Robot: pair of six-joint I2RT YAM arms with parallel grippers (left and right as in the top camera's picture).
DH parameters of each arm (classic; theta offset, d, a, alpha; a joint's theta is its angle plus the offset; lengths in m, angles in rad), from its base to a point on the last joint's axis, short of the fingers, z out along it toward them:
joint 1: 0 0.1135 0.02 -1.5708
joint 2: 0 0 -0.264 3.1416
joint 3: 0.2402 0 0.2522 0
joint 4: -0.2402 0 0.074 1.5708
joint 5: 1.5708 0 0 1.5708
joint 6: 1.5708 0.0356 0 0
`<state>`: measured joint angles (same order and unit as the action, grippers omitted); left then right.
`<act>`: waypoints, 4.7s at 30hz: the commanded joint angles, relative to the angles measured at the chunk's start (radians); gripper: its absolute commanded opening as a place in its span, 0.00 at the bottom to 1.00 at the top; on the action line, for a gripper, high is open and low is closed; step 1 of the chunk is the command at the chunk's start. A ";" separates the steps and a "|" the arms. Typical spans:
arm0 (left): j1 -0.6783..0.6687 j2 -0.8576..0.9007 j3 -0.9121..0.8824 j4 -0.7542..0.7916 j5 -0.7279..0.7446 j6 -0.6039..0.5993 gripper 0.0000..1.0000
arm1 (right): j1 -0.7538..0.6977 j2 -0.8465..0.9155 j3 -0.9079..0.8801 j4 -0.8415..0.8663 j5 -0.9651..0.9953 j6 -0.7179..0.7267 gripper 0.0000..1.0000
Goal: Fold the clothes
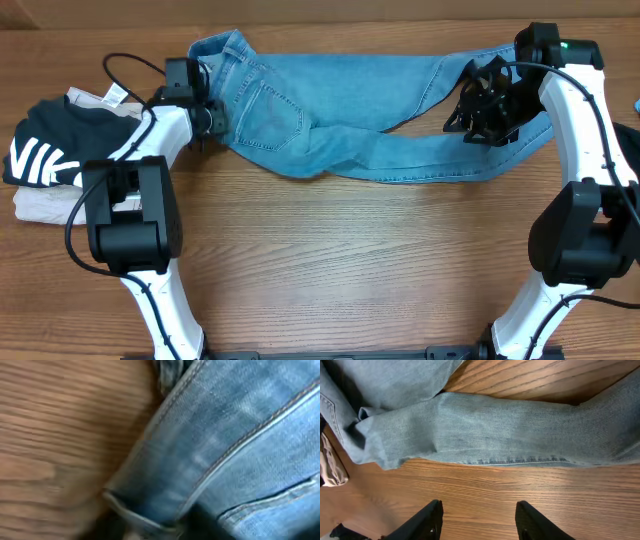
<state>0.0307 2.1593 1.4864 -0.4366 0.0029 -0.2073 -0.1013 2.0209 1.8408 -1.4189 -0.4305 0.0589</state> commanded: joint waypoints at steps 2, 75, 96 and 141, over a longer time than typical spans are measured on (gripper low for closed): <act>-0.002 -0.026 0.022 -0.046 0.036 0.073 0.04 | 0.001 -0.012 -0.003 0.006 -0.008 0.002 0.50; 0.021 -0.466 0.586 -1.130 -0.246 0.035 0.09 | -0.141 0.172 -0.220 0.723 0.144 0.381 0.54; 0.021 -0.466 0.586 -1.103 -0.246 0.035 0.10 | -0.200 0.193 -0.217 0.681 0.099 0.225 0.59; 0.108 -0.467 0.586 -1.223 -0.251 0.020 0.84 | -0.489 0.023 -0.117 0.379 0.064 0.158 0.44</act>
<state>0.1272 1.7004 2.0663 -1.6833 -0.2779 -0.1841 -0.5888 2.0453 1.7126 -1.0504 -0.1799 0.2317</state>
